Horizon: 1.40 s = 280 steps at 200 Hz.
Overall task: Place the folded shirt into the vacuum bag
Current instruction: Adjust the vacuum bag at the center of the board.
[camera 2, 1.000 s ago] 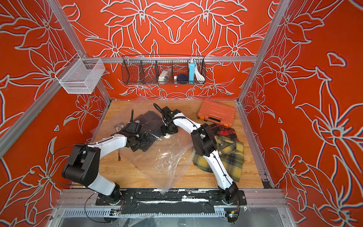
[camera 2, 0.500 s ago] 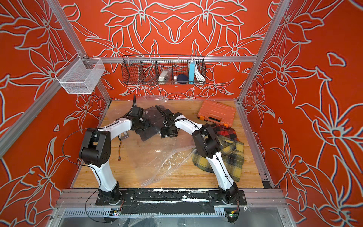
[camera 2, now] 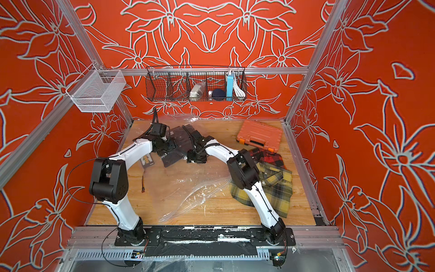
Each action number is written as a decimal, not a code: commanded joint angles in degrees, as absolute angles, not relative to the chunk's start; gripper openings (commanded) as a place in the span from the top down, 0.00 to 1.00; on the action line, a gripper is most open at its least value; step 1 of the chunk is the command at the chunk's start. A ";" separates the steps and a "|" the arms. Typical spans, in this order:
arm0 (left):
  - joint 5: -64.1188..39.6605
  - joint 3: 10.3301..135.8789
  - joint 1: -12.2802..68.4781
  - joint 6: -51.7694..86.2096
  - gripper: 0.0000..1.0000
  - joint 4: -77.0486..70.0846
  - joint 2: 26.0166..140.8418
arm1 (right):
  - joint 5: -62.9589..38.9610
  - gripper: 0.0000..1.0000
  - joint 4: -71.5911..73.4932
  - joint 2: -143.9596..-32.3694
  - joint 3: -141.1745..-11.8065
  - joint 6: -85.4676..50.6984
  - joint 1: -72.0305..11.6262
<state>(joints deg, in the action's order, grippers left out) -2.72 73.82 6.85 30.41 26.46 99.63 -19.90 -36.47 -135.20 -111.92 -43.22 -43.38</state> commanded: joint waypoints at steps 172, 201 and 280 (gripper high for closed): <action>0.88 67.15 33.59 29.44 0.22 37.91 70.18 | -2.85 0.28 -55.37 -82.64 -76.10 -28.74 -31.38; -1.74 66.97 42.41 31.53 0.22 32.66 75.09 | 6.28 0.23 -61.95 -73.89 -69.40 -28.36 -27.27; -8.82 57.99 44.91 34.25 0.25 21.81 80.05 | 12.26 0.12 -61.91 -78.31 -60.85 -35.88 -32.89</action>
<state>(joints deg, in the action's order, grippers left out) -5.76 59.42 44.97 32.45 26.81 79.57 9.50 -63.00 -75.50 -59.24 -32.32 -29.95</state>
